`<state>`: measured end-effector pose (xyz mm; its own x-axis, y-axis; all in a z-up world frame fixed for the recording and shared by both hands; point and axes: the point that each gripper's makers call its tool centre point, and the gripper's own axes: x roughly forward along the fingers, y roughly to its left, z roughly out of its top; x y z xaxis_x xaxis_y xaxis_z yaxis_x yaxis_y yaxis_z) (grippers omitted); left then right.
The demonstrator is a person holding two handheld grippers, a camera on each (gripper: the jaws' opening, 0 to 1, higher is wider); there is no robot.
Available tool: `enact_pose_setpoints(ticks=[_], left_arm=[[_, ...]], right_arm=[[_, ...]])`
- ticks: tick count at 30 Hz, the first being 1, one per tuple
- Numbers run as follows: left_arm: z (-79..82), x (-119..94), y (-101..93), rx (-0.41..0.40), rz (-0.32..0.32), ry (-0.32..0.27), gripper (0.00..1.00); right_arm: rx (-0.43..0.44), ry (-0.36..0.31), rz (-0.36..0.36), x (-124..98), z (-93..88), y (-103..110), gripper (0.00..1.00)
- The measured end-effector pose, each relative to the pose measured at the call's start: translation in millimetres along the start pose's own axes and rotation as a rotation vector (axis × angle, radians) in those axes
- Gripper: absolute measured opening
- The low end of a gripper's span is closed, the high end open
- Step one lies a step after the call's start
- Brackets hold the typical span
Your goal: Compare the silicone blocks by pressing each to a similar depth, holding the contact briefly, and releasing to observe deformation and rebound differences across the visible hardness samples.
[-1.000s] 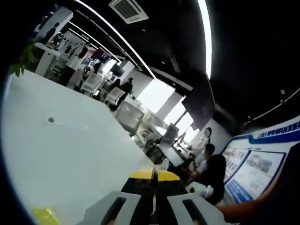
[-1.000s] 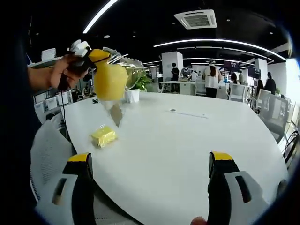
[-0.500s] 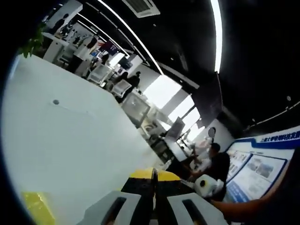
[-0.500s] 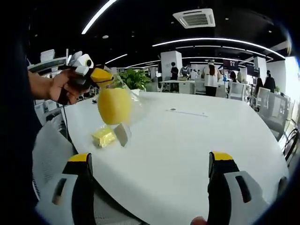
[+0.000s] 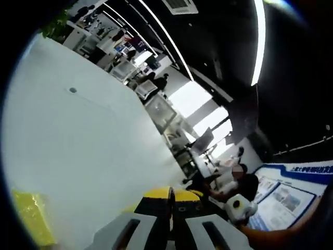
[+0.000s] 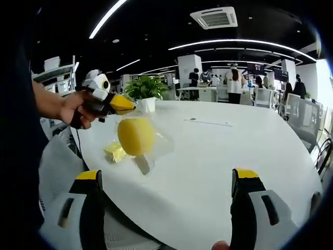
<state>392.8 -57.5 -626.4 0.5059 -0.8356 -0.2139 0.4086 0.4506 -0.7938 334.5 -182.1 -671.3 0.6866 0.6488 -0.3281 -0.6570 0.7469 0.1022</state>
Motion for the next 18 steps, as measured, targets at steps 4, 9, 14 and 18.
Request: enact_pose_setpoints(ticks=[4, 9, 14, 18], left_arm=[[-9.0, 1.5, 19.9, -0.023, 0.046, 0.013, 0.0], [-15.0, 0.4, 34.4, -0.033, 0.084, 0.014, 0.0], [-17.0, 2.7, 47.5, -0.018, 0.119, 0.018, 0.0], [-11.6, 2.9, 57.2, -0.005, 0.14, 0.01, 0.0]], right_arm=[[0.012, 0.005, -0.006, -1.0, -2.0, -1.0, 0.96], [0.021, 0.005, 0.0, -0.1, -3.6, 0.4, 0.96], [0.025, 0.019, 0.012, 1.8, -8.5, 5.3, 0.96], [0.019, 0.027, 0.022, 3.6, -10.3, 9.0, 0.96]])
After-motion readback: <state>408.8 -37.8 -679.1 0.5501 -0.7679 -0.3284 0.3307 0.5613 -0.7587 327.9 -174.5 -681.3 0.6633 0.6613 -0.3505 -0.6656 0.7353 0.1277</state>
